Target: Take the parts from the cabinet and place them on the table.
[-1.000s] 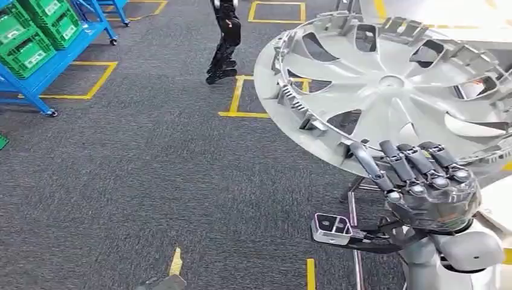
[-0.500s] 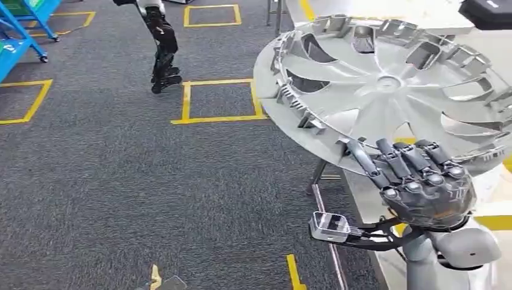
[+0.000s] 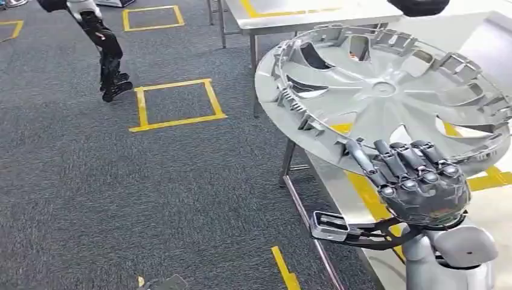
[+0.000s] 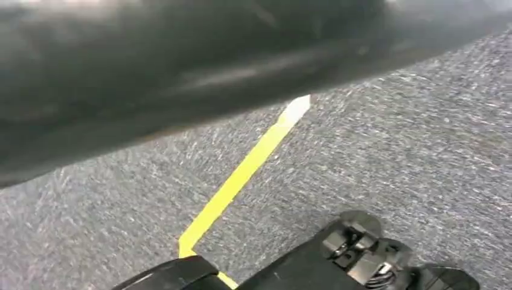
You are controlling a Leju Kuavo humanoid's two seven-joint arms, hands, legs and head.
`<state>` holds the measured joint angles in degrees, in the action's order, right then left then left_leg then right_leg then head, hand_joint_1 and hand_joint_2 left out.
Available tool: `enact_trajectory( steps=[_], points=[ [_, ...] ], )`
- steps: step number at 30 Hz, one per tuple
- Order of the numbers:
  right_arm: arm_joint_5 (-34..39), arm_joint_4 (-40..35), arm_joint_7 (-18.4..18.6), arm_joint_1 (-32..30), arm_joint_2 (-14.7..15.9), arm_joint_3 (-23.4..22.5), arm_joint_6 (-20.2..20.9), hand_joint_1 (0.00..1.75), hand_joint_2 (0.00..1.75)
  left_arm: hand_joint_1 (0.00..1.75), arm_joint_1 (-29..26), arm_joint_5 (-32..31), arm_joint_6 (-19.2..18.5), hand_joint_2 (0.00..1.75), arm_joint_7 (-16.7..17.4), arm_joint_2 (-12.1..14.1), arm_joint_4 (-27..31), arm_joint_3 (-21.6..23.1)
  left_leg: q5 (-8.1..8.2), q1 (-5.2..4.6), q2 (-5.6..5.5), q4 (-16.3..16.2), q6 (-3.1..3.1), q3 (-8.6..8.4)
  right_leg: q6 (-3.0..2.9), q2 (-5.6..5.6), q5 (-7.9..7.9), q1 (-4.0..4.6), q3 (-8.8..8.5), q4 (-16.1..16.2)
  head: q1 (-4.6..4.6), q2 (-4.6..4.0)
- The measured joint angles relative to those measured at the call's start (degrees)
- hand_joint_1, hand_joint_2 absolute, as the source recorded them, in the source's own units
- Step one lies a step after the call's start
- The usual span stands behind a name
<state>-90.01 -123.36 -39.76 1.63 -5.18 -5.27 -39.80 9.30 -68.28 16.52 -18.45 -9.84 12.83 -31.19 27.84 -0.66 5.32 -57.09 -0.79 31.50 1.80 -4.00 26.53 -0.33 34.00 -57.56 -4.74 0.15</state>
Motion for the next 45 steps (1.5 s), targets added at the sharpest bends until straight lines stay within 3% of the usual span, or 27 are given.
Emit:
enact_trajectory(
  steps=[3, 5, 6, 8, 9, 10, 12, 13, 14, 15, 18, 19, 20, 21, 23, 24, 25, 27, 28, 29, 34, 36, 38, 40, 43, 44, 45],
  points=[
    [0.00, 0.31, 0.00, -0.08, 0.00, -0.24, 0.00, 1.75, 1.75, 0.00, 0.09, 0.07, -0.07, 0.00, 0.02, -0.13, 0.00, 0.00, 0.23, 0.12, 1.84, 0.06, 0.76, -0.41, -0.89, 1.80, -0.21, 0.11, 0.26, 0.15, -0.11, 0.00],
    [0.02, 0.35, 0.02, 0.01, 0.00, -0.31, 0.00, 1.75, 1.75, 0.00, 0.22, 0.07, -0.07, 0.00, 0.02, -0.15, 0.00, 0.02, 2.67, 0.68, -2.80, -2.91, 1.38, 0.63, -1.66, 3.00, -0.58, -0.33, -0.05, 0.53, 0.09, 0.00],
    [-0.02, 0.61, 0.02, 0.00, 0.00, -0.33, 0.00, 1.75, 1.75, 0.00, 0.16, 0.07, -0.13, 0.00, 0.02, -0.13, 0.00, 0.02, 5.11, 0.76, -4.32, -7.41, 1.49, 2.59, -1.88, 3.58, -0.58, -0.33, -0.04, 0.53, 0.32, 0.00],
    [-0.02, 0.92, 0.00, -0.06, 0.00, -0.39, 0.00, 1.75, 1.75, 0.00, -0.22, 0.20, -0.46, 0.00, 0.02, -0.13, 0.00, 0.02, 8.90, 0.80, -5.00, -17.07, 1.65, 7.24, -1.94, 5.16, -0.56, -0.27, -0.03, 0.48, 0.33, 0.00],
    [-0.02, 1.07, 0.00, -0.09, 0.00, -0.44, 0.00, 1.75, 1.75, 0.00, -0.39, 0.24, -0.63, 0.00, 0.04, -0.13, 0.00, 0.02, 8.98, 0.80, -5.05, -19.17, 1.65, 8.40, -1.94, 6.00, -0.56, -0.26, -0.05, 0.44, 0.35, 0.00],
    [-0.02, 1.27, 0.00, -0.09, 0.00, -0.48, 0.00, 1.75, 1.75, 0.00, -0.47, 0.24, -0.77, 0.00, 0.04, -0.13, 0.00, 0.02, 7.53, 0.80, -5.08, -18.33, 1.58, 8.24, -1.93, 6.87, -0.56, -0.26, -0.10, 0.36, 0.35, 0.00],
    [-0.02, 1.44, -0.02, -0.11, 0.00, -0.55, 0.00, 1.75, 1.75, 0.00, -0.35, 0.46, -0.77, 0.00, 0.04, -0.04, 0.00, 0.00, 1.85, 0.95, -5.70, -9.68, 1.30, 4.79, -1.88, 8.63, -0.53, -0.34, -0.11, 0.04, 0.33, 0.00],
    [-0.02, 1.53, 0.00, -0.11, 0.00, -0.59, 0.00, 1.75, 1.75, 0.00, -0.31, 0.50, -0.76, 0.00, 0.04, -0.02, 0.00, 0.00, -0.86, 1.17, -7.49, -4.24, 1.20, 2.52, -1.68, 9.35, -0.40, -0.42, -0.08, -0.17, 0.39, 0.00],
    [-0.02, 1.68, 0.00, -0.13, 0.00, -0.63, 0.00, 1.75, 1.75, 0.00, -0.33, 0.57, -0.83, 0.00, 0.04, 0.02, 0.00, 0.00, -0.34, 1.51, -10.91, -2.33, 1.03, 1.53, -1.45, 9.88, -0.32, -0.38, 0.24, -0.38, 0.28, 0.00],
    [-0.06, 1.81, 0.00, 0.03, 0.00, -0.66, 0.00, 1.75, 1.75, 0.00, -0.32, 0.57, -0.90, 0.00, 0.04, 0.00, 0.00, 0.02, -0.23, 1.71, -11.14, -1.06, 1.02, 1.46, -1.09, 10.75, -0.38, -0.37, 0.81, -0.82, 0.24, 0.00],
    [-0.02, 1.86, 0.00, -0.27, 0.00, -0.74, 0.00, 1.75, 1.75, 0.00, -0.30, 0.57, -0.92, 0.00, 0.04, 0.00, 0.00, 0.00, -0.45, 1.21, -9.23, -1.20, 0.22, 1.55, 0.30, 12.59, -1.08, -0.92, 1.45, -0.20, 0.30, 0.00],
    [-0.02, 1.86, 0.00, -0.38, 0.00, -0.77, 0.00, 1.75, 1.75, 0.00, -0.09, 0.59, -0.92, 0.00, 0.04, -0.04, 0.00, 0.00, -0.86, 1.54, -8.16, -0.56, -0.39, 1.36, 0.36, 10.80, -0.67, -0.91, 2.19, -0.71, 0.28, 0.00],
    [0.00, 1.90, 0.00, -0.28, 0.00, -0.77, 0.00, 1.75, 1.75, 0.00, 0.01, 0.59, -0.94, 0.00, 0.02, -0.09, 0.00, 0.02, -0.95, 1.42, -7.52, -0.43, -0.70, 1.28, 0.46, 7.00, 0.53, -0.42, 3.03, -2.46, 0.08, 0.00],
    [0.00, 2.01, -0.02, -0.25, 0.00, -0.74, 0.00, 1.75, 1.75, 0.00, 0.00, 0.59, -0.94, 0.00, 0.00, -0.13, 0.00, 0.02, -0.93, 1.30, -6.82, -0.44, -0.86, 1.32, 0.67, 5.35, 2.50, -0.38, 4.74, -6.00, -0.11, 0.00],
    [0.00, 2.25, -0.02, -0.35, -0.02, -0.74, 0.00, 1.75, 1.75, 0.00, -0.39, 0.63, -0.94, 0.00, 0.02, -0.07, 0.00, 0.00, -0.85, 1.06, -4.91, -0.46, -0.97, 1.38, 0.90, 4.41, 6.69, -0.46, 9.36, -15.81, -0.05, 0.00],
    [0.00, 2.34, -0.02, -0.36, -0.02, -0.77, 0.00, 1.75, 1.75, 0.00, -0.47, 0.66, -0.96, 0.00, 0.02, -0.02, 0.00, 0.00, -0.84, 1.03, -4.11, -0.47, -0.97, 1.41, 1.00, 4.37, 7.32, -0.46, 10.62, -18.57, -0.11, 0.00],
    [0.00, 2.47, -0.02, -0.42, 0.00, -0.81, 0.00, 1.75, 1.75, 0.00, -0.47, 0.68, -0.96, 0.00, 0.02, -0.04, 0.00, 0.00, -0.79, 1.00, -3.24, -0.47, -0.98, 1.40, 1.04, 4.28, 6.49, -0.46, 10.51, -18.39, -0.07, 0.00],
    [0.00, 2.56, -0.02, -0.44, 0.00, -0.92, 0.00, 1.75, 1.75, 0.00, -0.36, 0.68, -0.96, 0.00, 0.02, -0.11, 0.00, 0.00, -0.69, 1.00, -1.94, -0.47, -0.87, 1.29, 0.85, 3.67, 2.27, -0.42, 5.90, -10.28, -0.11, 0.00],
    [-0.02, 2.56, 0.00, -0.43, 0.00, -0.94, 0.00, 1.75, 1.75, 0.00, -0.31, 0.72, -0.96, 0.00, 0.02, -0.13, 0.00, 0.02, -0.58, 1.00, -1.33, -0.47, -0.71, 1.17, 0.71, 2.25, 0.12, -0.35, 2.35, -4.10, -0.09, 0.00],
    [0.00, 2.56, 0.04, -0.33, -0.02, -1.03, 0.00, 1.75, 1.75, 0.00, -0.30, 0.74, -0.96, 0.00, 0.02, -0.11, 0.00, 0.00, -0.45, 0.75, -0.88, -0.51, -0.48, 0.99, 0.63, -1.01, 0.60, 0.11, 0.34, -0.03, -0.15, 0.00],
    [0.00, 2.58, 0.02, -0.26, 0.00, -1.20, 0.00, 1.75, 1.75, 0.00, -0.16, 0.76, -1.01, 0.00, 0.02, -0.18, 0.00, 0.02, 0.10, 0.51, 1.31, -0.56, 1.16, 0.72, -1.59, 2.45, -0.24, 0.05, -0.14, 0.44, 0.09, 0.00],
    [-0.02, 2.69, 0.02, -0.20, -0.02, -1.27, 0.00, 1.75, 1.75, 0.00, -0.02, 0.76, -1.01, 0.00, 0.00, -0.18, 0.00, 0.02, 3.12, 0.86, -3.84, -4.95, 1.62, 2.26, -2.01, 3.43, -0.43, -0.17, -0.15, 0.52, 0.35, 0.00],
    [-0.02, 2.82, 0.00, -0.29, -0.02, -1.33, 0.00, 1.75, 1.75, 0.00, -0.38, 0.83, -1.09, 0.00, 0.02, -0.15, 0.00, 0.02, 7.70, 0.89, -4.91, -14.61, 1.81, 6.67, -2.24, 4.81, -0.39, -0.12, -0.10, 0.50, 0.44, 0.00],
    [-0.02, 2.95, 0.00, -0.36, -0.02, -1.44, 0.00, 1.75, 1.75, 0.00, -0.73, 0.83, -1.09, 0.00, 0.02, -0.15, 0.00, 0.02, 8.28, 0.88, -4.98, -19.07, 1.71, 8.94, -2.26, 6.46, -0.41, -0.01, -0.12, 0.43, 0.39, 0.00],
    [-0.02, 2.95, -0.02, -0.42, -0.02, -1.49, 0.00, 1.75, 1.75, 0.00, -0.66, 0.92, -1.11, 0.00, 0.02, -0.07, 0.00, 0.02, 0.74, 0.88, -6.36, -7.67, 1.00, 4.06, -2.19, 8.93, -0.37, -0.03, -0.16, 0.03, 0.46, 0.00],
    [-0.02, 2.95, 0.00, -0.43, -0.02, -1.51, 0.00, 1.75, 1.75, 0.00, -0.67, 0.92, -1.25, 0.00, 0.02, -0.04, 0.00, 0.02, -1.29, 0.96, -8.67, -2.92, 0.71, 2.06, -2.11, 9.50, -0.32, -0.14, -0.07, -0.11, 0.41, 0.00],
    [-0.02, 3.02, 0.00, -0.40, -0.02, -1.55, 0.00, 1.75, 1.75, 0.00, -0.70, 0.92, -1.47, 0.00, 0.02, 0.00, 0.00, 0.02, -0.50, 1.38, -11.19, -1.52, 0.40, 1.43, -1.72, 10.17, -0.28, 0.14, 0.37, -0.47, 0.35, 0.00]
  ],
)
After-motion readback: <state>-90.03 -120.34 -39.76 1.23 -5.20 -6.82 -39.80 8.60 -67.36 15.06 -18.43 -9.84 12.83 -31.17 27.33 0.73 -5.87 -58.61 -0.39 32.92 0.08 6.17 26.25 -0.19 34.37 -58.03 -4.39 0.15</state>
